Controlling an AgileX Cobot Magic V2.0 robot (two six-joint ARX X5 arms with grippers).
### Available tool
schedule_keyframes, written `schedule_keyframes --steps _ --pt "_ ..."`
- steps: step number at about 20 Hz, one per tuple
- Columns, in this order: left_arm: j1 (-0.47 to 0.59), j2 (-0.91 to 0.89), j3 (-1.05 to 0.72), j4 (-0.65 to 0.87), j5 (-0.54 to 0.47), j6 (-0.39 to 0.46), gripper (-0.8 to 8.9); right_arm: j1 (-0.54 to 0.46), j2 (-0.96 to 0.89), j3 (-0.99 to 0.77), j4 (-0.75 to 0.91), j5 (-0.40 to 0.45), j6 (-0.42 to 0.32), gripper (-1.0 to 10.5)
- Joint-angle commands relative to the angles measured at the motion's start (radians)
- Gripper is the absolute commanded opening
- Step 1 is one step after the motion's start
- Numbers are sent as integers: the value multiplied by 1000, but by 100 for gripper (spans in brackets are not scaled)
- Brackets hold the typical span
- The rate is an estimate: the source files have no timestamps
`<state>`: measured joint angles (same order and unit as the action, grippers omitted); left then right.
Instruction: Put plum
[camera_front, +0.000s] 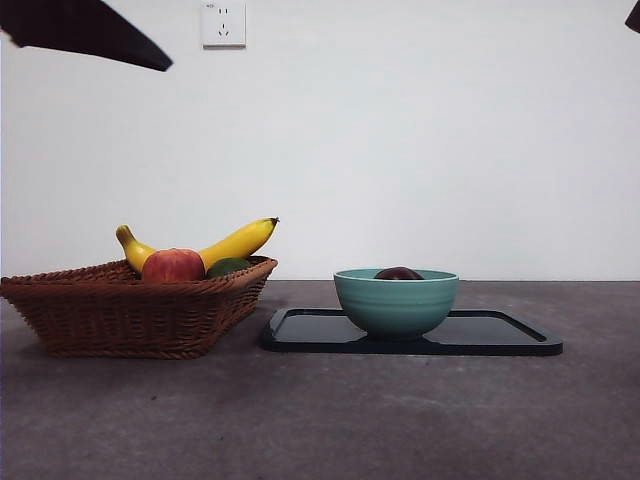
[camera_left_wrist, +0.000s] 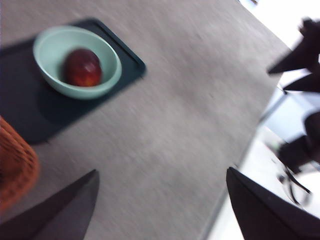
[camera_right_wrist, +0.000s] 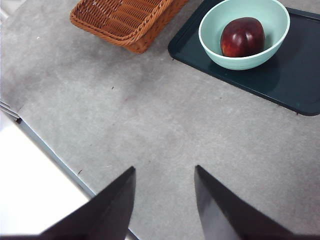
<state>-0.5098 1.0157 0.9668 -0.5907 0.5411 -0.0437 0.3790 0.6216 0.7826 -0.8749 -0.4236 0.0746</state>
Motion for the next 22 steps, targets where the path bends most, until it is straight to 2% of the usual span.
schedule_keyframes --steps 1,6,12,18,22 --pt "-18 72 94 31 -61 -26 404 5 4 5 8 -3 -6 190" --pt "-48 335 362 30 -87 2 404 5 4 5 7 -4 -6 190" --pt "-85 652 609 31 -187 58 404 5 4 5 6 -3 -6 190" --pt "-117 876 745 42 -262 114 404 5 4 5 6 -4 -6 190" --pt "-142 973 751 84 -291 157 404 5 4 5 5 -4 -6 190"
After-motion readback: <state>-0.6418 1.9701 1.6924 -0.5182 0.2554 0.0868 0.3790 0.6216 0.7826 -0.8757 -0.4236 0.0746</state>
